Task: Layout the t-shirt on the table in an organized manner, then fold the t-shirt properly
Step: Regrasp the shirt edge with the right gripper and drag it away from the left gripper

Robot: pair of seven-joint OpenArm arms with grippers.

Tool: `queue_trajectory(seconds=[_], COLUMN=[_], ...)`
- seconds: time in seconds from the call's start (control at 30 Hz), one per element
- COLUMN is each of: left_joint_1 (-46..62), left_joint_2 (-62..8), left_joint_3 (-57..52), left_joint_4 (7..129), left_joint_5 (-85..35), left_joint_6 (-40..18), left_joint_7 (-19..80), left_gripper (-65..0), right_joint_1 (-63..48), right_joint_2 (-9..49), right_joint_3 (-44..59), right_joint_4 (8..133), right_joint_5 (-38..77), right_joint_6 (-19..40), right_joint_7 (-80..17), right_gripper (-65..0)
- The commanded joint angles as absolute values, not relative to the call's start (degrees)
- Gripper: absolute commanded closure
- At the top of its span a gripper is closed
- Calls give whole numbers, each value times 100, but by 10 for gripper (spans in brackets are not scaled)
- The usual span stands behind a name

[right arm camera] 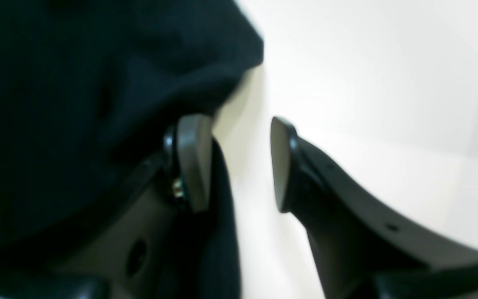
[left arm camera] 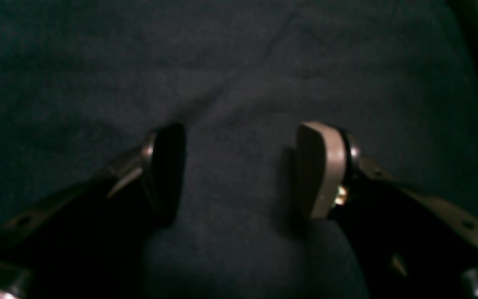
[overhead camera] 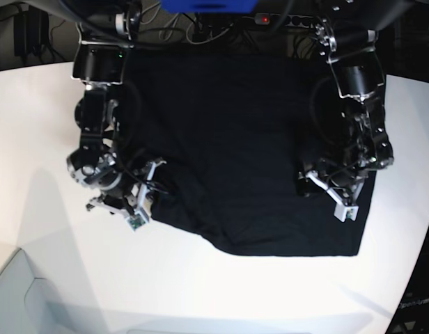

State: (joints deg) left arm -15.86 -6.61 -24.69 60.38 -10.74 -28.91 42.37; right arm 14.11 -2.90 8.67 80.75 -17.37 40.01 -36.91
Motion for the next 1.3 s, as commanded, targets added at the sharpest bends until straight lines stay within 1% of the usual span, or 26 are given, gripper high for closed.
queue_trajectory(seconds=[0.0, 0.2, 0.33, 0.53, 0.7, 0.87, 1.1, 1.17, 1.27], left_joint_1=[-1560, -1552, -1552, -1552, -1552, -1552, -1552, -1552, -1552], left_joint_2=[-681, -681, -681, -673, -673, -673, -673, -673, -673], left_joint_3=[-2475, -2475, -2475, -2475, -2475, -2475, -2475, -2475, -2475], left_joint_4=[6035, 6035, 6035, 6035, 6026, 6026, 6026, 6026, 6026], left_joint_5=[-857, -857, -857, -857, -857, -857, -857, -857, -857], left_joint_6=[-2756, -2756, -2765, -2774, -2782, -2782, -2782, -2782, -2782], left_joint_7=[4558, 4558, 4558, 4558, 4558, 4558, 4558, 4558, 4558], left_gripper=[-414, -414, -414, -414, -414, -414, -414, -414, -414], right_joint_1=[1543, 1552, 1552, 1385, 1288, 1297, 1288, 1288, 1279], right_joint_2=[-347, -444, -409, -330, -356, -330, -321, -321, -321], right_joint_3=[884, 892, 884, 831, 822, 857, 813, 813, 813], right_joint_4=[8180, 8514, 8796, 9095, 8840, 8303, 8207, 8207, 8040], right_joint_5=[-1675, -1675, -1675, -1675, -1675, -1675, -1675, -1675, -1675], right_joint_6=[4000, 4000, 4000, 4000, 4000, 4000, 4000, 4000, 4000], right_joint_7=[-3486, -3020, -2985, -3108, -3424, -3415, -3442, -3459, -3459], right_gripper=[-231, -230, -232, -284, -291, -291, -286, -273, -195])
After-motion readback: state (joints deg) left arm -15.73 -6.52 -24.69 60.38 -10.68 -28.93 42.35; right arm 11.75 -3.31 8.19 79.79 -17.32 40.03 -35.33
